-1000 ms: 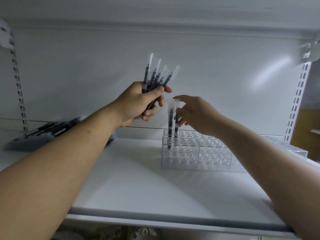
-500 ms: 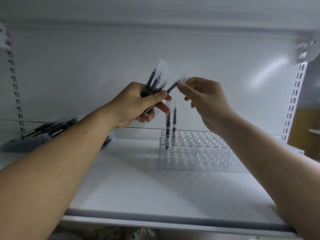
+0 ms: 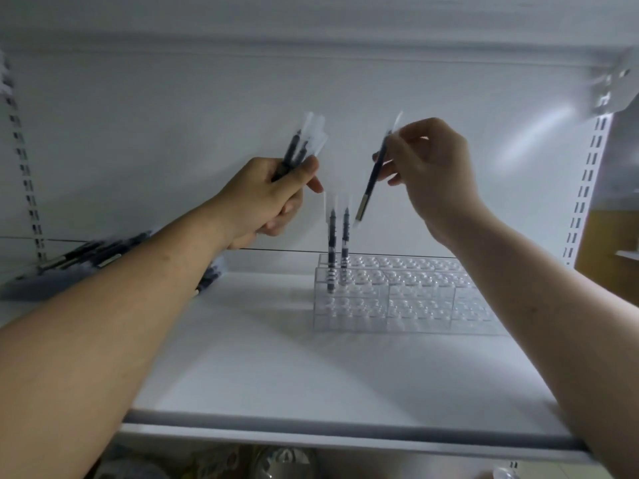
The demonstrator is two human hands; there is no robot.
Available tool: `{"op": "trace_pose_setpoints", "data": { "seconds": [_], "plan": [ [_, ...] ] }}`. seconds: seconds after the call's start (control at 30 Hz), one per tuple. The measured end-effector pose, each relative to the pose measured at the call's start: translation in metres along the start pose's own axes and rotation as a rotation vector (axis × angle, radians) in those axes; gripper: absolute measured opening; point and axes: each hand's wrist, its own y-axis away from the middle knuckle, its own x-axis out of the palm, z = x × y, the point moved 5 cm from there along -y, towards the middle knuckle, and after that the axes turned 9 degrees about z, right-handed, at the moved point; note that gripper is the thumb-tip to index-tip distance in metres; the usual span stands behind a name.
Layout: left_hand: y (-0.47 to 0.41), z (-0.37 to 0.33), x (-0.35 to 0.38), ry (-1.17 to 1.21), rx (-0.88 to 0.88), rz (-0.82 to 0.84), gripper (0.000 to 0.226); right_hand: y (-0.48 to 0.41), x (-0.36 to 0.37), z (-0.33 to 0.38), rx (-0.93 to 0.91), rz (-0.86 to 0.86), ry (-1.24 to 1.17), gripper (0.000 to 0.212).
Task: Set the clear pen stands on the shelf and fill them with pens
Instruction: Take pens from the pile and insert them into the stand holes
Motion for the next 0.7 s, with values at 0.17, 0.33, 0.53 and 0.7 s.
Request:
{"op": "trace_pose_setpoints", "data": {
  "seconds": [0.17, 0.33, 0.53, 0.7],
  "plan": [
    [-0.003, 0.005, 0.004, 0.082, -0.072, 0.058, 0.046, 0.006, 0.012, -0.009, 0.03, 0.183, 0.196, 0.01],
    [-0.003, 0.006, 0.004, 0.23, -0.115, 0.09, 0.026, 0.01, 0.018, -0.012, 0.071, 0.284, 0.275, 0.006],
    [-0.003, 0.004, 0.003, 0.209, -0.076, 0.053, 0.028, 0.011, 0.017, -0.008, 0.074, 0.303, 0.315, 0.01],
    [-0.004, 0.0, 0.001, 0.107, -0.009, -0.01, 0.029, 0.01, 0.017, -0.008, 0.08, 0.303, 0.335, 0.011]
  ]
}}
